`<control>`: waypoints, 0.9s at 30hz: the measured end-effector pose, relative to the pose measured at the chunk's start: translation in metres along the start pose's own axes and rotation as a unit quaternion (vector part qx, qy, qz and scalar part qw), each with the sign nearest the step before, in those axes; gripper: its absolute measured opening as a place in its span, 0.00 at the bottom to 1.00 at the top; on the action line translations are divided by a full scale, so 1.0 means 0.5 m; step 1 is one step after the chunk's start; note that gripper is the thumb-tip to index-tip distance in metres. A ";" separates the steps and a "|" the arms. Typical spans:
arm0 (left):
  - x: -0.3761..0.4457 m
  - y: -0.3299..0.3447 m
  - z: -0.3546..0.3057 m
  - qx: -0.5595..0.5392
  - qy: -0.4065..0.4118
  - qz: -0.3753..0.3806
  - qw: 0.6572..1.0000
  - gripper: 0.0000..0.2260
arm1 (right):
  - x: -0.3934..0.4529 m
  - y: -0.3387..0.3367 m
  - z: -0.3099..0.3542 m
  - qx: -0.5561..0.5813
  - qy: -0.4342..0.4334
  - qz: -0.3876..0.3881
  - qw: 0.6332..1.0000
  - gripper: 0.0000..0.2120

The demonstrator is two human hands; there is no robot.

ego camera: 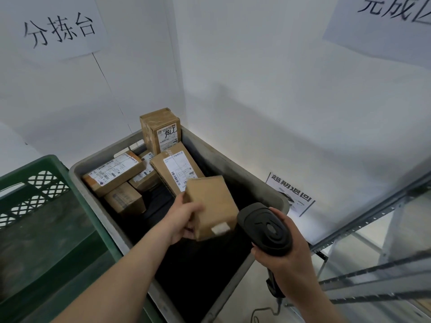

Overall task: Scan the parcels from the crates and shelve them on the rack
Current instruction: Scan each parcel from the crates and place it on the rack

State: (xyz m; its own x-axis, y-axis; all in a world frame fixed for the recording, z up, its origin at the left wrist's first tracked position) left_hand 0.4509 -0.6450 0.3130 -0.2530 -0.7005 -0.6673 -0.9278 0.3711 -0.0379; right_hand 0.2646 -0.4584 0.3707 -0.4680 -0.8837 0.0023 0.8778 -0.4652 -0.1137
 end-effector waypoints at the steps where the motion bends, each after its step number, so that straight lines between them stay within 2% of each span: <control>1: -0.008 -0.003 -0.008 -0.051 -0.017 0.013 0.998 0.23 | -0.002 -0.001 0.000 -0.007 -0.002 0.004 1.000 0.37; 3: -0.013 -0.014 -0.014 -0.100 -0.045 0.025 0.994 0.18 | -0.006 -0.002 0.001 -0.018 -0.004 0.014 1.000 0.38; 11: -0.015 -0.039 0.000 -0.181 -0.115 0.033 0.976 0.23 | -0.010 -0.004 0.005 -0.010 -0.014 0.027 0.999 0.38; 17: -0.020 -0.054 0.006 -0.207 -0.089 0.015 0.974 0.20 | -0.013 -0.001 0.012 -0.015 -0.010 0.041 0.999 0.40; 23: -0.031 -0.069 0.005 -0.148 -0.044 -0.036 0.987 0.14 | -0.015 -0.005 0.013 -0.011 -0.013 0.036 0.999 0.38; 27: -0.036 -0.086 0.015 -0.219 -0.047 -0.011 0.974 0.14 | -0.017 -0.007 0.014 -0.006 -0.015 0.041 0.999 0.37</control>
State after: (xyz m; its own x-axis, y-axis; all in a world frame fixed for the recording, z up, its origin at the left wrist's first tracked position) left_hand 0.4974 -0.6437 0.3211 -0.2252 -0.6386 -0.7358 -0.9657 0.0462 0.2554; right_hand 0.2664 -0.4497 0.3780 -0.3917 -0.9198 0.0227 0.9114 -0.3913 -0.1272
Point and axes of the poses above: each hand's wrist, its own x-axis towards the middle knuckle, its own y-axis out of the palm, z = x × y, the point moved 2 cm from there along x, towards the middle knuckle, and after that the axes turned 4 degrees about x, right-handed, at the moved point
